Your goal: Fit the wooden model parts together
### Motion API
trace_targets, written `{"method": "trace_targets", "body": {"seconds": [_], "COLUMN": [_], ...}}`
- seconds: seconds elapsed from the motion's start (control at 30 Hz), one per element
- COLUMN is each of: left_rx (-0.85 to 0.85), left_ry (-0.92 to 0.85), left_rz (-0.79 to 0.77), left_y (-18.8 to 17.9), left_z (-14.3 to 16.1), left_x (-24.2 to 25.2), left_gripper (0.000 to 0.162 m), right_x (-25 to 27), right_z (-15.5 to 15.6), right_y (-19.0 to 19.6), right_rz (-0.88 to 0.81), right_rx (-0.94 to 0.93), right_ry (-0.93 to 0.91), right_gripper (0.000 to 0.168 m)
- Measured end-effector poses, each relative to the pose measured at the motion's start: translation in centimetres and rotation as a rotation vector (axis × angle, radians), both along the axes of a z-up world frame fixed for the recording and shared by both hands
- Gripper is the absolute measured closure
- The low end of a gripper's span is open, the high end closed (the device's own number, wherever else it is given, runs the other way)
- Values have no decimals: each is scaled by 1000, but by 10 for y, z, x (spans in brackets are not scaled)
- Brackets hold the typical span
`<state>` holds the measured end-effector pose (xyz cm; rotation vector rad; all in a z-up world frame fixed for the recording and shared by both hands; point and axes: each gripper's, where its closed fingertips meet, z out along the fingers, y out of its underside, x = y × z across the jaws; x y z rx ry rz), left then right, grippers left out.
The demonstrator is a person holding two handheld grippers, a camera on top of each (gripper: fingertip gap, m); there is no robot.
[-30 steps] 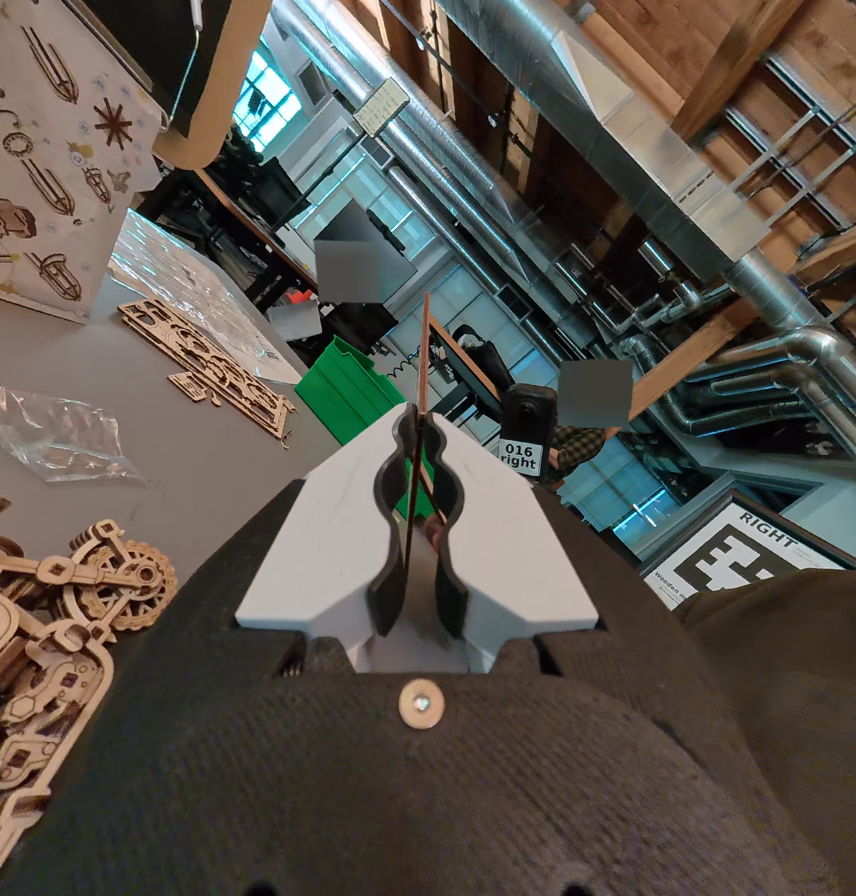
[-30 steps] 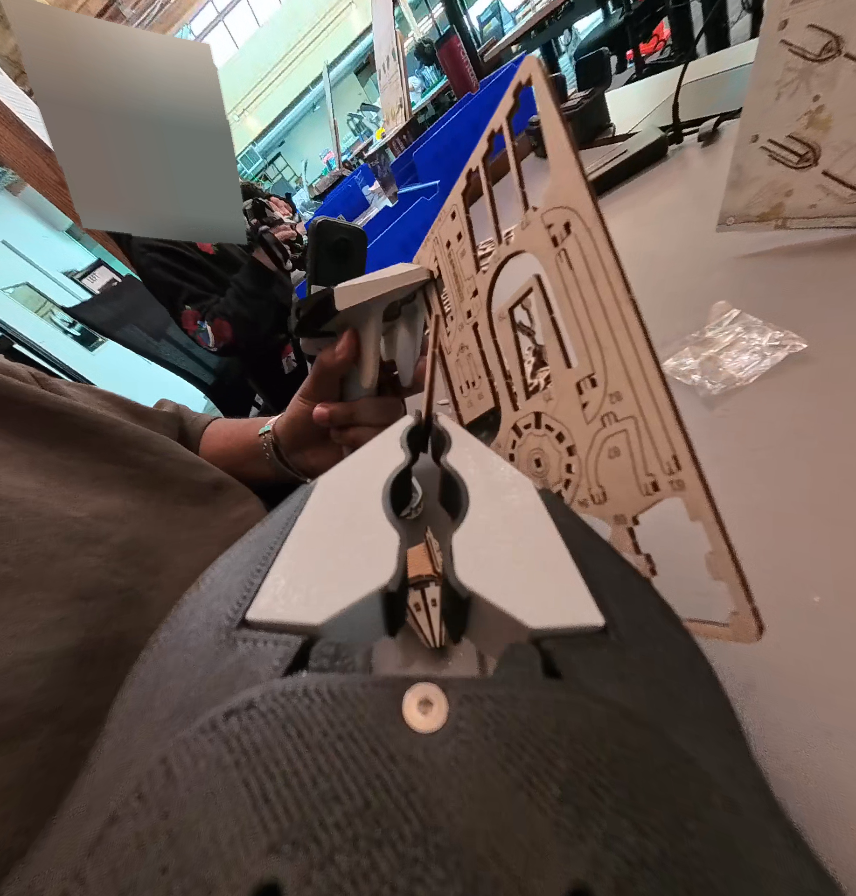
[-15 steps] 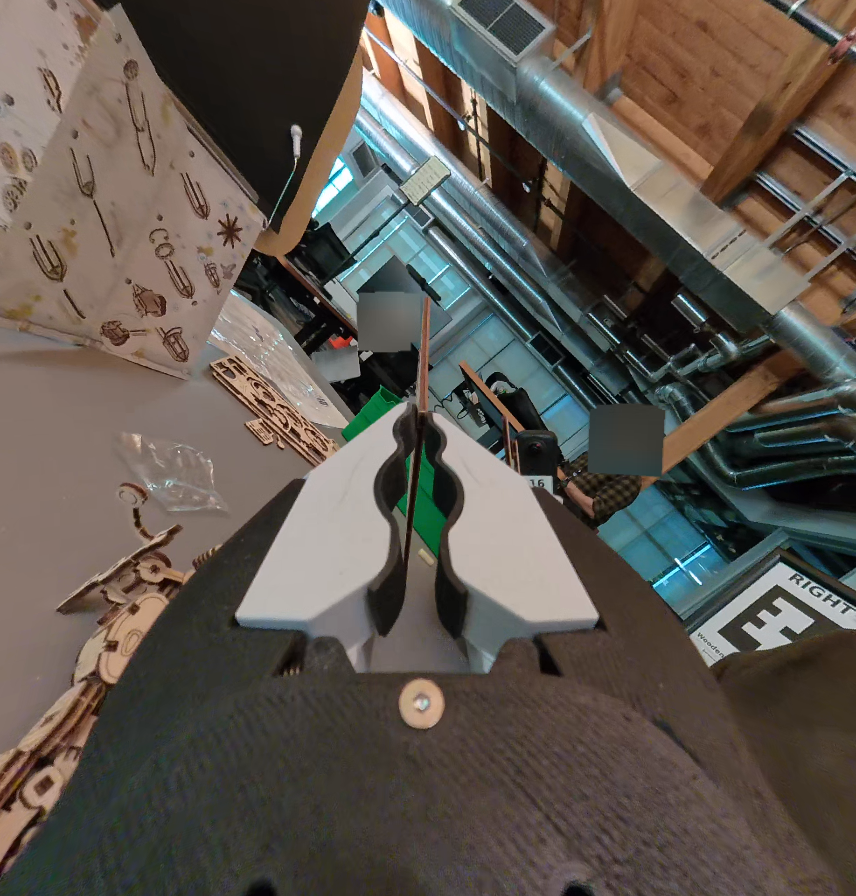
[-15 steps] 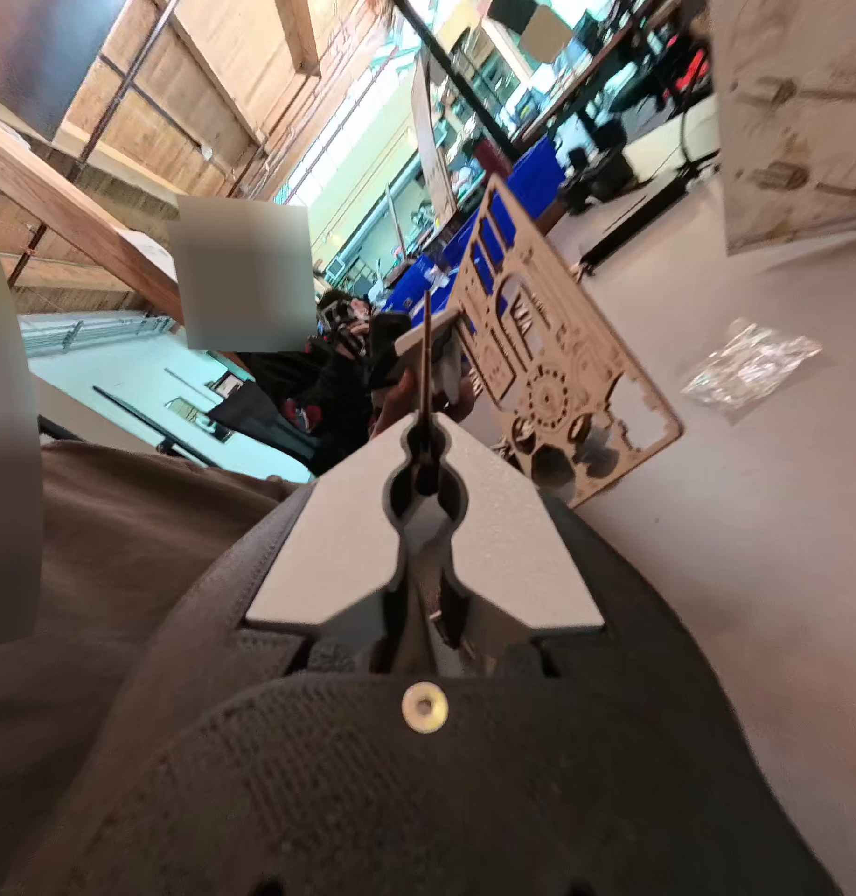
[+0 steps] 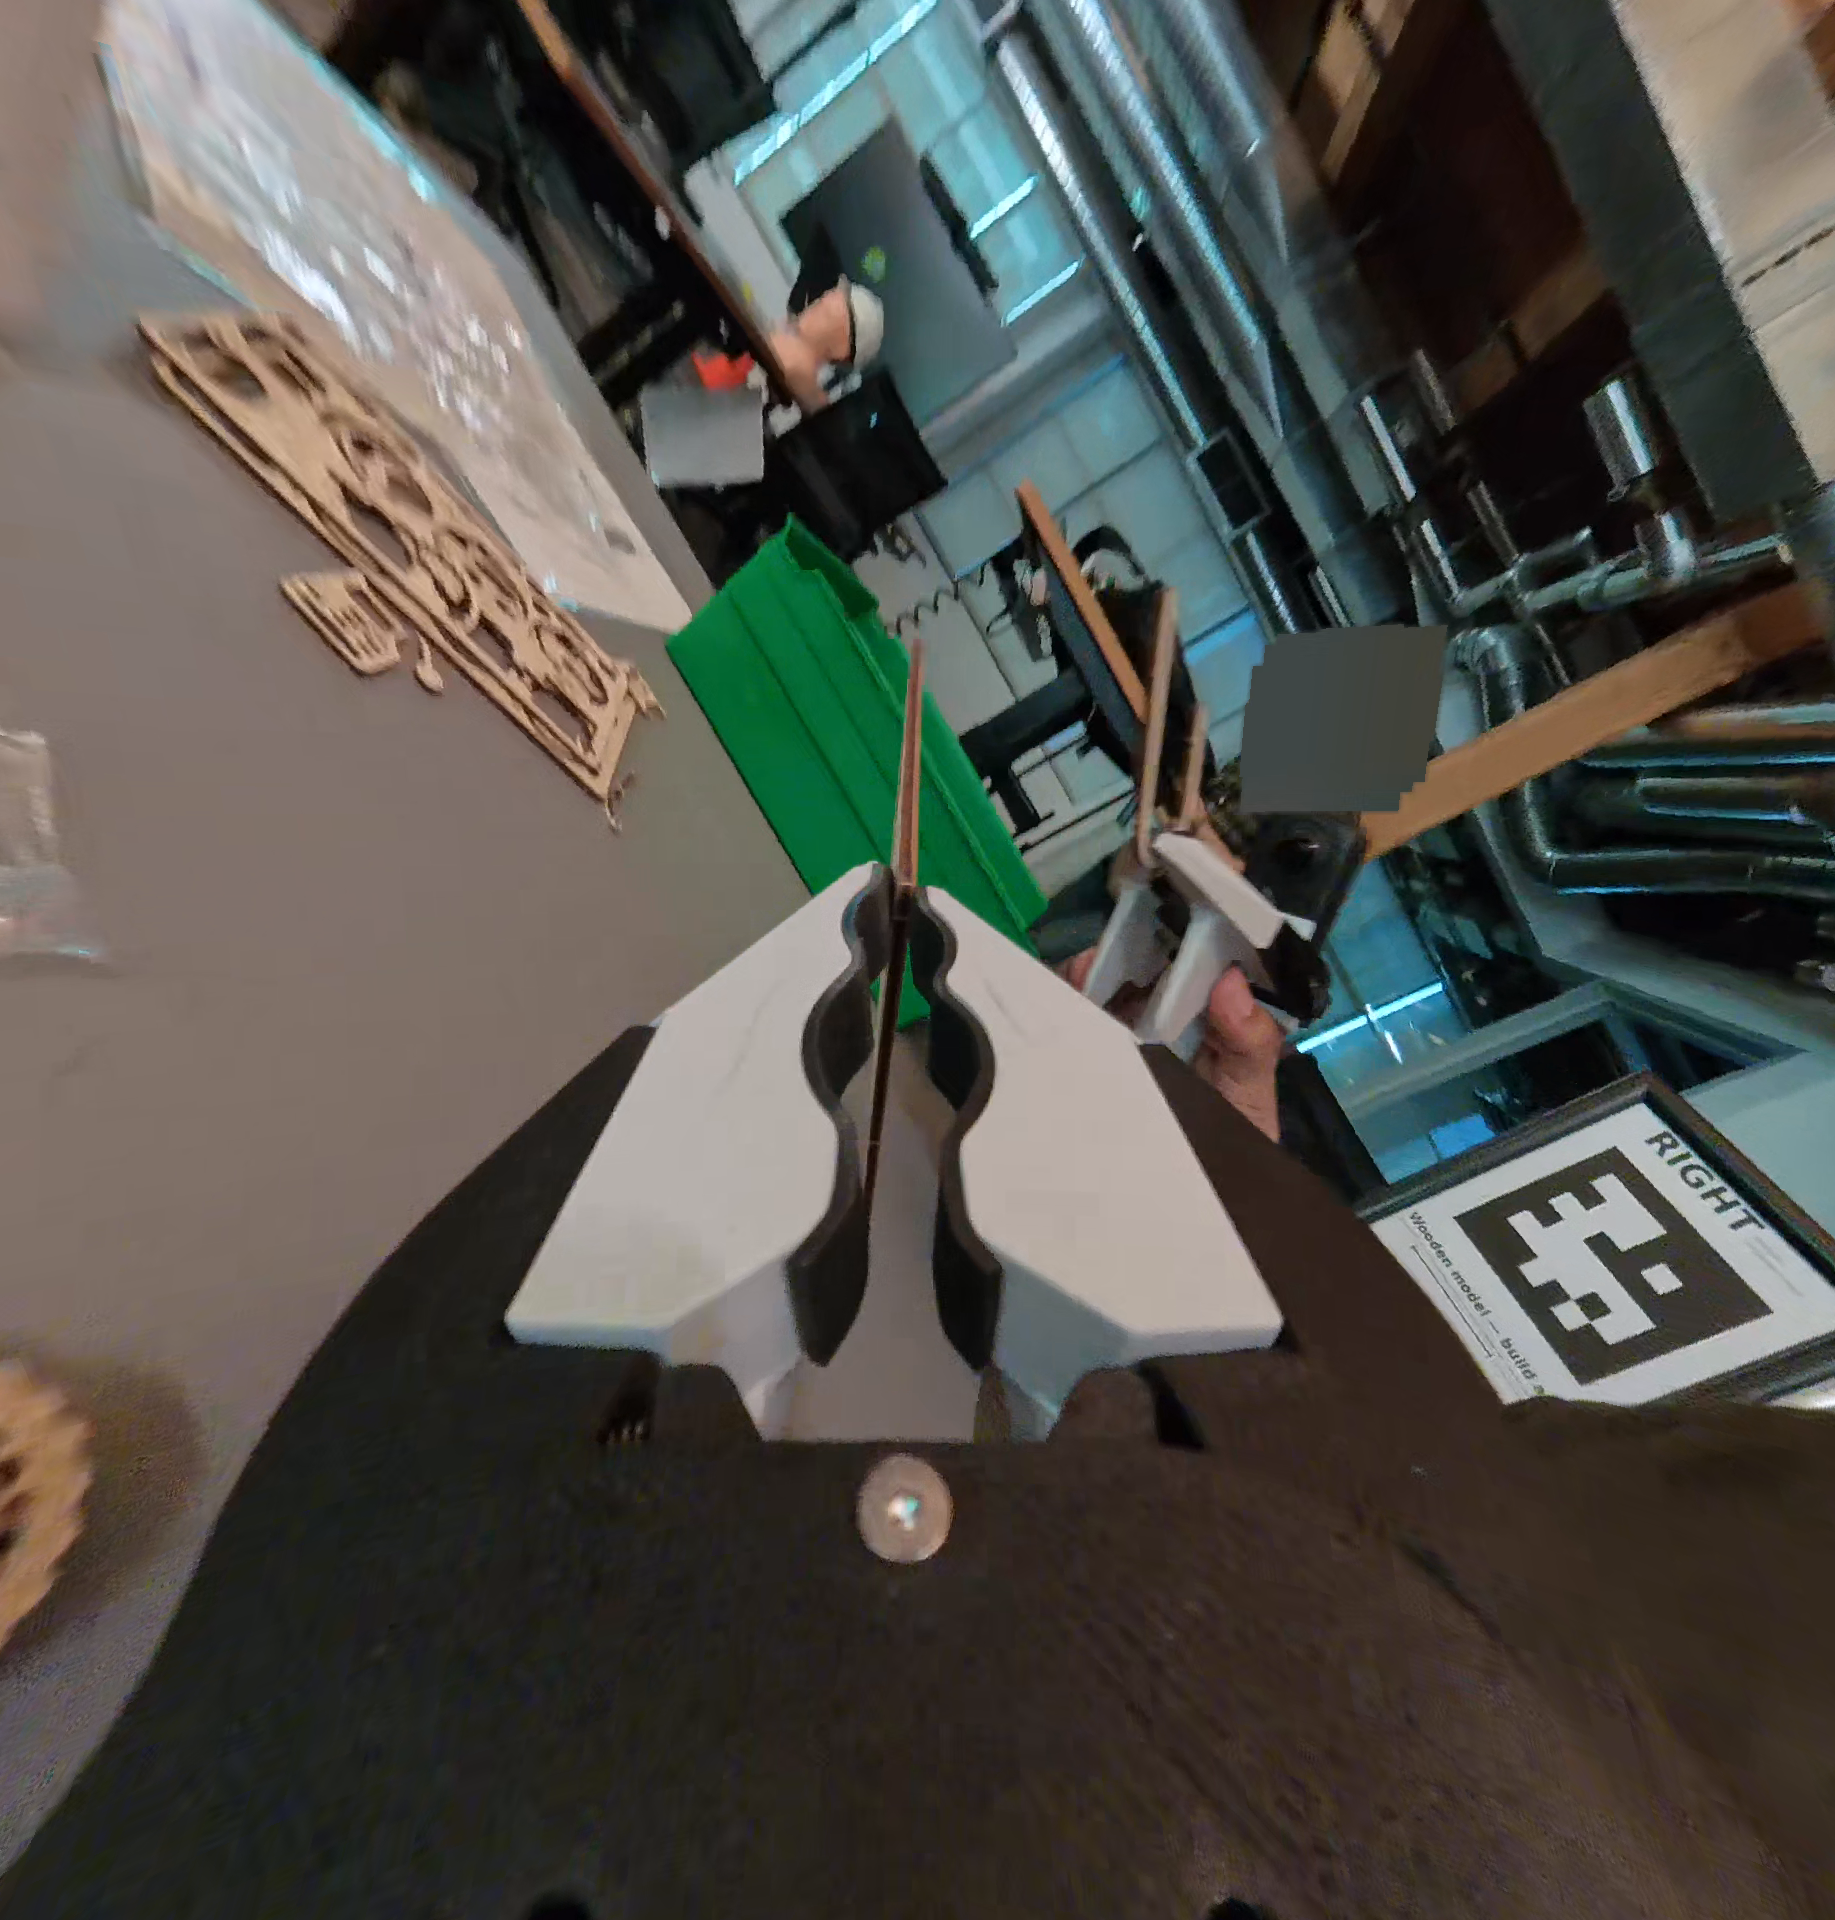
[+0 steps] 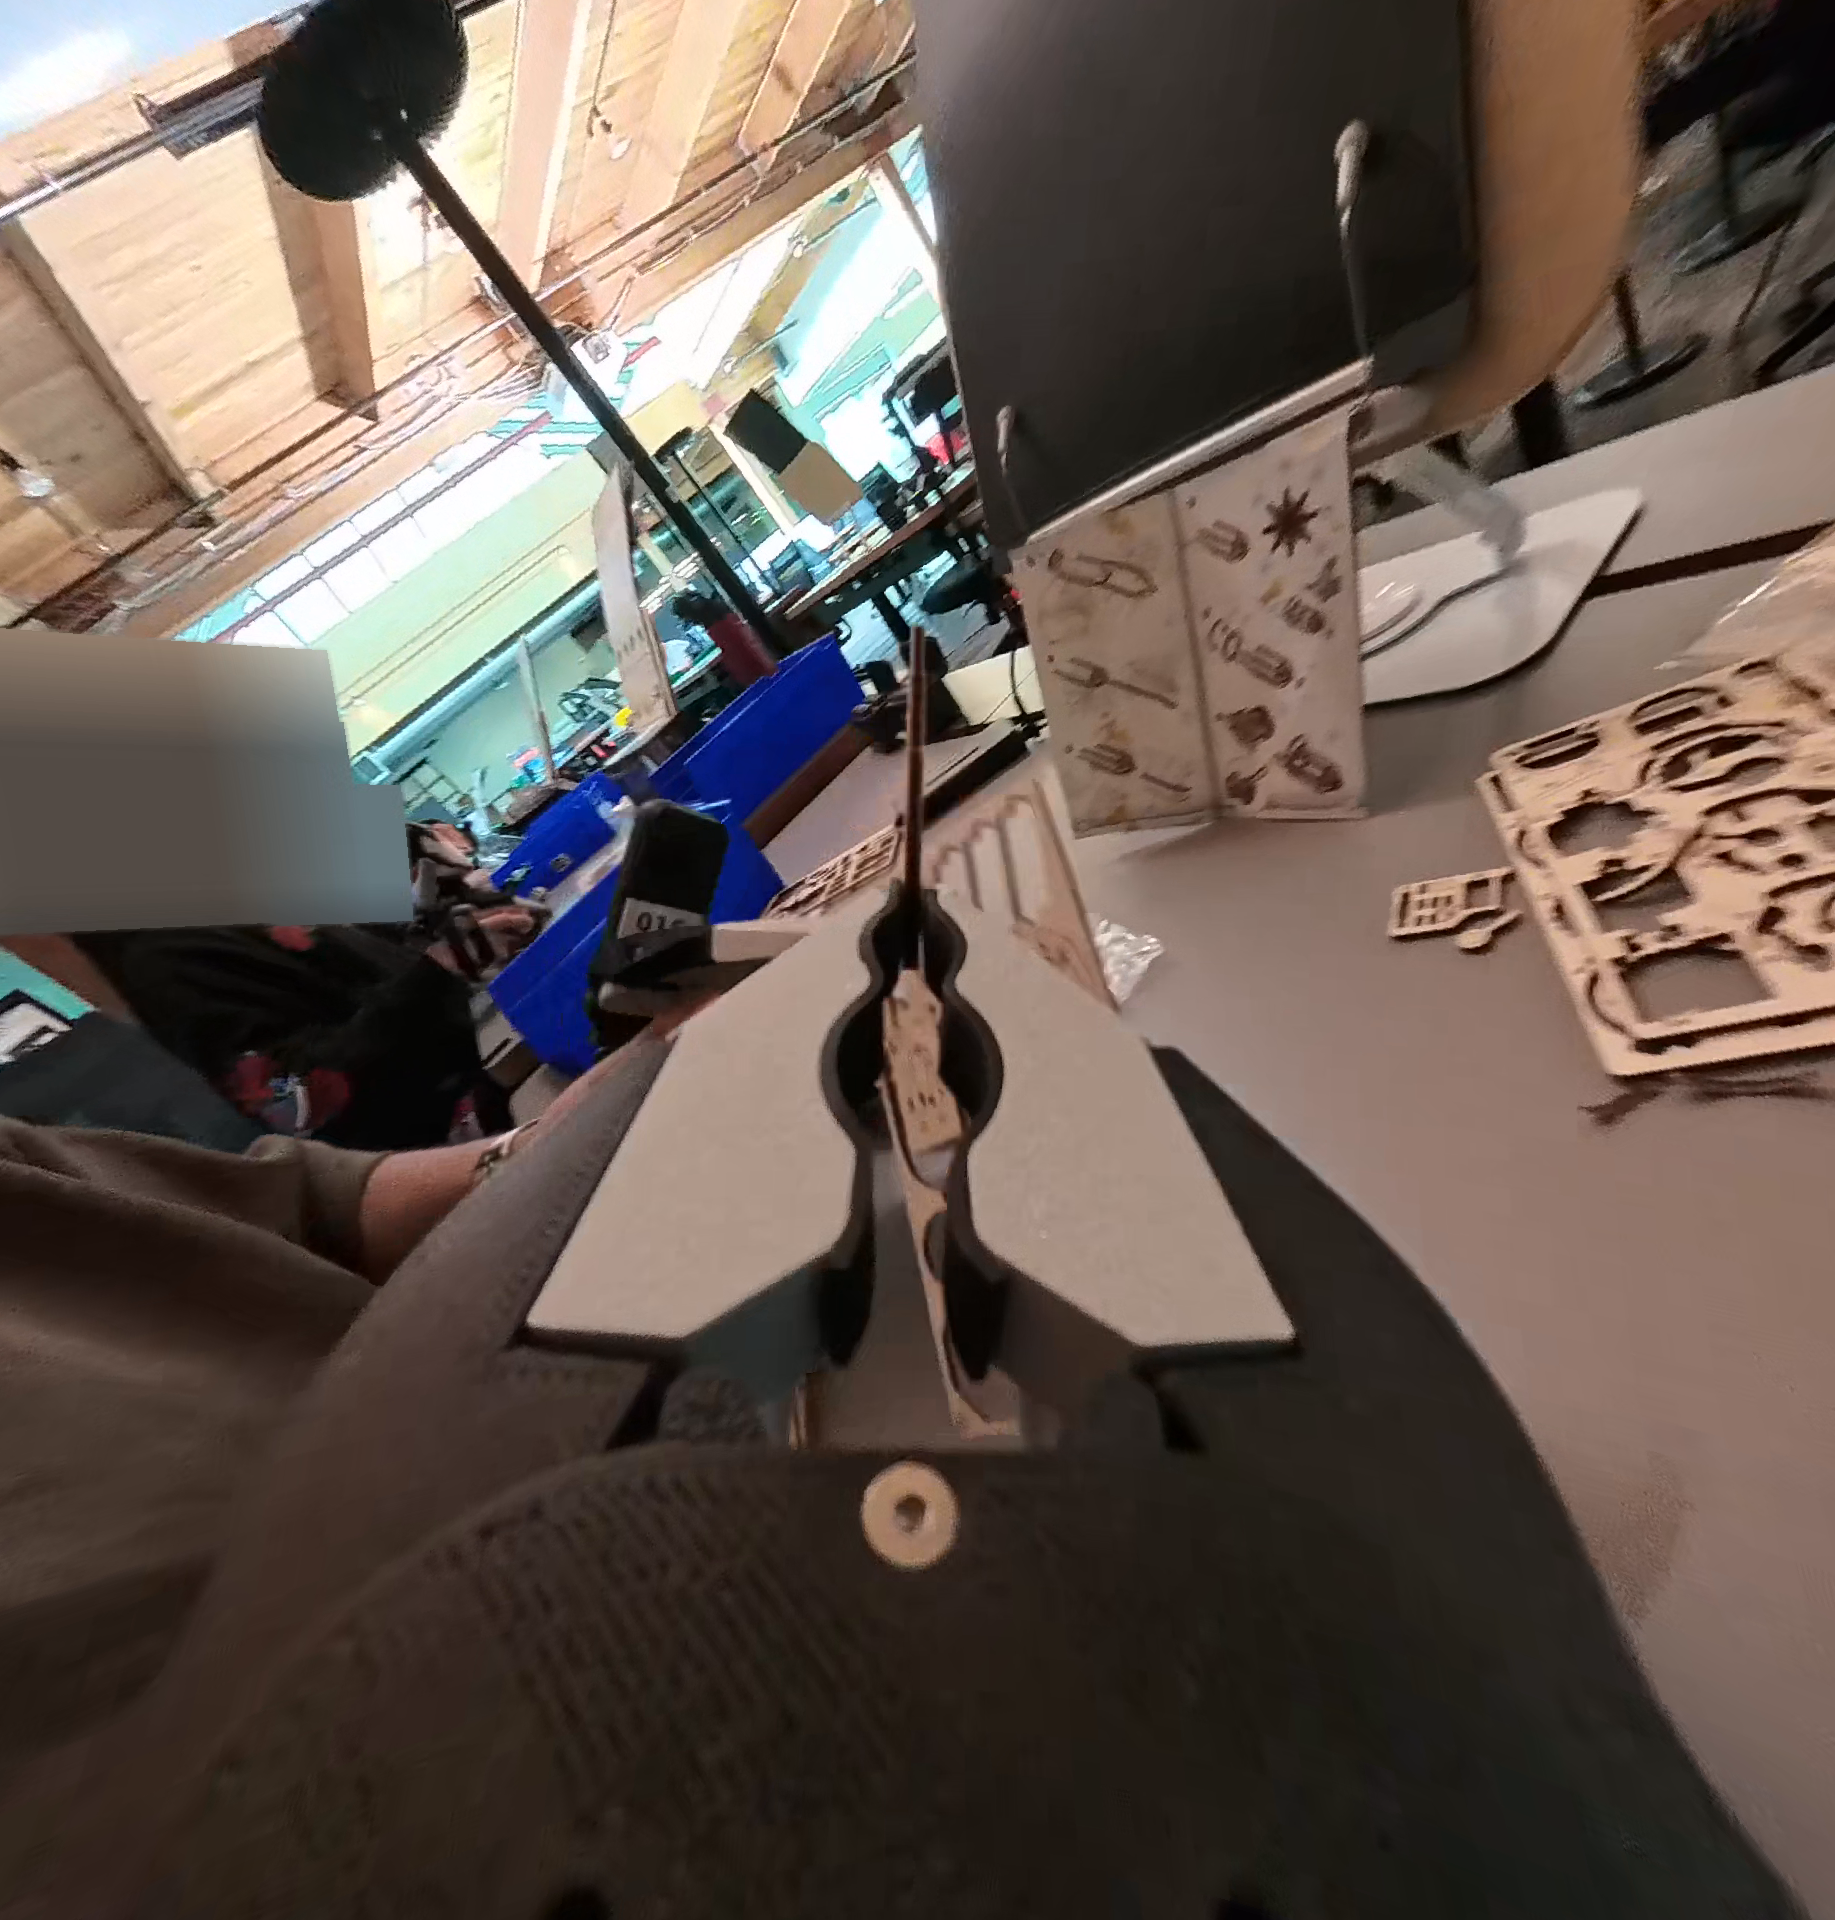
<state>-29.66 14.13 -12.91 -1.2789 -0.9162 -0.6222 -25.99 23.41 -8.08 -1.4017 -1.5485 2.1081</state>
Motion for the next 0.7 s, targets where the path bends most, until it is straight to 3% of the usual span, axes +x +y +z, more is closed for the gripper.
{"method": "trace_targets", "body": {"seconds": [0.13,0.27,0.3,0.37,0.43,0.7], "left_rx": [-126,-169,-183,-234,-278,-251], "left_ry": [-37,-24,-17,-10,20,236], "left_rz": [-42,-35,-40,-60,-31,26], "left_y": [39,50,51,51,44,-19], "left_z": [-30,-37,-37,-38,-36,8], "left_x": [-3,-11,-13,-17,-27,-35], "left_gripper": [160,160,155,126,108,103], "right_x": [4,4,4,3,2,4], "right_z": [1,-4,-5,-9,-10,-15], "right_y": [6,4,4,4,4,-11], "right_rz": [-23,2,5,9,13,49], "right_rx": [30,23,25,28,17,18], "right_ry": [19,6,1,-8,-14,-23], "right_gripper": [168,168,168,168,168,168]}}
